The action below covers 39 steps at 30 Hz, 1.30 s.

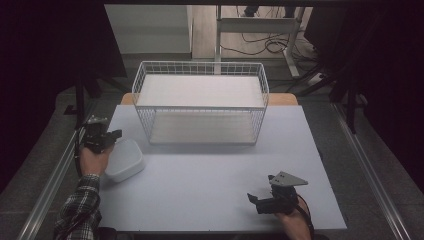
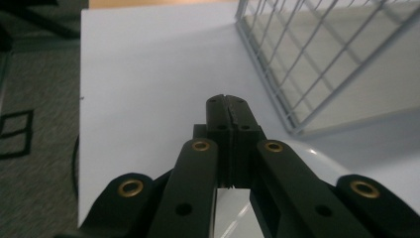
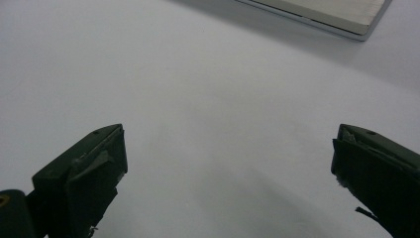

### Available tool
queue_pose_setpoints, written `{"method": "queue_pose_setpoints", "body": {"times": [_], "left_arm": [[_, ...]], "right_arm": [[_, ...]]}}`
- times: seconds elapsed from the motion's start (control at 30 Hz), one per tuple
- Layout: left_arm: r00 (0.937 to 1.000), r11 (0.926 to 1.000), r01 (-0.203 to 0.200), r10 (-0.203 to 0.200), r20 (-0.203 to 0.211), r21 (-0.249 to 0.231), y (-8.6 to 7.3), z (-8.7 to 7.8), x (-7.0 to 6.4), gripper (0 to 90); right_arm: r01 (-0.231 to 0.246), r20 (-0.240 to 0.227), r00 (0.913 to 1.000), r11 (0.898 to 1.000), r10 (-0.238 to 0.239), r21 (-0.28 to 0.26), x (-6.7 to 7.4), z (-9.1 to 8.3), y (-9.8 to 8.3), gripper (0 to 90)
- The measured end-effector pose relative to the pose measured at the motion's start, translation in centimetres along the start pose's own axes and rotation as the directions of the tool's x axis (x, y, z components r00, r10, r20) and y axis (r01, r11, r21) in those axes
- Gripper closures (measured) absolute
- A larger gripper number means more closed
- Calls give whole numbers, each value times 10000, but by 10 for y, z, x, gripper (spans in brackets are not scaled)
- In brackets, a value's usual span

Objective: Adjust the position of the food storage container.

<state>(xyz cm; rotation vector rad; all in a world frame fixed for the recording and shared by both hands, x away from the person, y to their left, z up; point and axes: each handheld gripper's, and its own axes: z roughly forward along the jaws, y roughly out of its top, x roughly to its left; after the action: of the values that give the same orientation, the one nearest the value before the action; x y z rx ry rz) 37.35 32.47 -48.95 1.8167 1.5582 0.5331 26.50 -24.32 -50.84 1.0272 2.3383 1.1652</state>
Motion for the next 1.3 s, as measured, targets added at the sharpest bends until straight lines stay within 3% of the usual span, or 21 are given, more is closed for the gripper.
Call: {"method": "queue_pose_setpoints", "body": {"times": [0.17, 0.23, 0.33, 0.47, 0.53, 0.63, 0.73, 0.77, 0.8, 0.93, 0.97, 1.03, 1.1, 1.17, 1.27, 1.3], "left_arm": [[9997, 9977, -224, 224, 10, 640, 2, 5, -7, 900], [9994, 9972, -204, 185, 279, 720, 2, 4, -9, 900], [9987, 9963, -390, 364, 343, 764, 2, 4, -13, 900], [9957, 9946, -625, 565, 731, 827, 0, 4, -26, 900], [9913, 9944, -749, 660, 1142, 751, -5, 2, -37, 900], [9898, 9947, -929, 875, 1127, 436, -8, -2, -44, 900], [9927, 9968, -700, 735, 954, -391, -10, -20, -39, 900], [9927, 9968, -700, 735, 954, -391, -10, -20, -39, 900], [9959, 9949, -565, 621, 661, -837, -16, -35, -33, 900], [9997, 9867, -193, 162, -204, -1612, -46, -67, -17, 900], [9997, 9867, -193, 162, -204, -1612, -46, -67, -17, 900], [9970, 9808, 274, -409, -663, -1932, -74, -81, -5, 900], [9946, 9793, 611, -761, -711, -1929, -92, -82, 2, 900], [9951, 9832, 821, -899, -410, -1631, -103, -75, 7, 900], [9971, 9913, 708, -734, -190, -1105, -106, -61, 4, 900], [9976, 9942, 594, -623, -305, -896, -105, -55, 2, 900]], "right_arm": [[41, 6, 10000, 10000, -41, 14, 0, 0, 0, 4], [38, 8, 10000, 10000, -38, 7, 0, 0, 0, 4], [41, -11, 10000, 10000, -41, 43, 0, 0, 0, 4], [92, 26, 10000, 9999, -92, 71, 1, 0, 0, 4], [93, 11, 10000, 9999, -93, 72, 1, 0, 0, 4], [94, 3, 10000, 9999, -94, 68, 1, 0, 0, 4], [124, 22, 9999, 9999, -124, 69, 2, 0, 0, 4], [119, 38, 9999, 9999, -119, 56, 2, 0, 0, 4], [117, 43, 9999, 9999, -118, 48, 2, 0, 0, 4], [117, 24, 9999, 9999, -117, 85, 1, 0, 0, 4], [136, 30, 9999, 9999, -137, 88, 2, 0, 0, 4], [155, 24, 9999, 9999, -156, 74, 3, 1, 0, 4], [209, 47, 9998, 9997, -210, 80, 4, 1, 1, 4], [205, -1, 9998, 9997, -205, 93, 4, 2, 1, 4], [212, -40, 9998, 9998, -211, 41, 5, 2, 1, 4], [195, -34, 9998, 9998, -195, 20, 5, 2, 1, 4]]}}
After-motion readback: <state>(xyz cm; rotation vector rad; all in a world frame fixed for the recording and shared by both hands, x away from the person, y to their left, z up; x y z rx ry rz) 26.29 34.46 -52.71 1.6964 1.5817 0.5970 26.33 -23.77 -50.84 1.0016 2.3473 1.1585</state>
